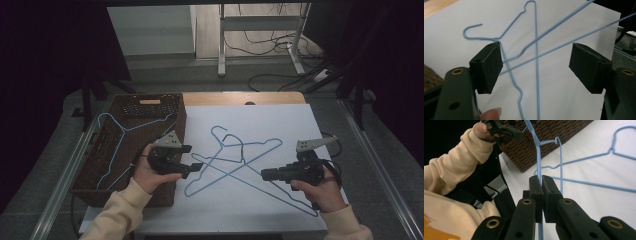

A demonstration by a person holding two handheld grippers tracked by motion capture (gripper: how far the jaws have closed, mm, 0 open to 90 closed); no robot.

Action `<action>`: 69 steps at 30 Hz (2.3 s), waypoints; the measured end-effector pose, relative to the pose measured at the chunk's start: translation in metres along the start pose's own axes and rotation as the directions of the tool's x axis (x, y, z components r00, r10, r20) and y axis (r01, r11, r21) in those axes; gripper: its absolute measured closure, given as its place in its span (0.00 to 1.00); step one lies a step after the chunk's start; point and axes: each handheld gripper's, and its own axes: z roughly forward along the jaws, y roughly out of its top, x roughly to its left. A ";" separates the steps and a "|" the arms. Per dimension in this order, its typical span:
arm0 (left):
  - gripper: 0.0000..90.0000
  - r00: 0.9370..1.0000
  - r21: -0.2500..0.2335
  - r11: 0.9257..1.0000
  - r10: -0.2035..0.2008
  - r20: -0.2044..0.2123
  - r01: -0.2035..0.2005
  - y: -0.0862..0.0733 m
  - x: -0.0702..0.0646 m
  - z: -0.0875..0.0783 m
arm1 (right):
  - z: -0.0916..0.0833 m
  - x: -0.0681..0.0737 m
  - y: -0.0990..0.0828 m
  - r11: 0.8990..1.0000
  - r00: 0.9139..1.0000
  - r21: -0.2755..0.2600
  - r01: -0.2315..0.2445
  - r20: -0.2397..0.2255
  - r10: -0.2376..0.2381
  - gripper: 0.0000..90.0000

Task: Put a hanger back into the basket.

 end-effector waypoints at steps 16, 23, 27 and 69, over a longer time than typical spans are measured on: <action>0.34 0.995 0.028 0.996 0.084 0.060 -0.086 0.016 -0.014 0.024 | -0.001 0.006 0.000 1.000 0.999 0.018 0.012 -0.053 -0.011 0.97; 0.42 0.971 0.056 0.979 0.188 0.146 -0.198 0.023 -0.029 0.040 | 0.000 0.011 0.002 0.999 0.997 0.024 0.033 -0.077 -0.031 0.97; 0.60 0.964 0.085 0.967 0.228 0.136 -0.241 0.024 -0.035 0.046 | -0.001 0.011 0.003 0.999 0.995 0.017 0.034 -0.096 -0.032 0.97; 0.96 0.998 -0.010 0.999 0.039 0.047 -0.038 0.018 -0.003 -0.032 | -0.031 -0.018 -0.003 0.962 0.966 -0.272 0.022 0.252 0.049 0.30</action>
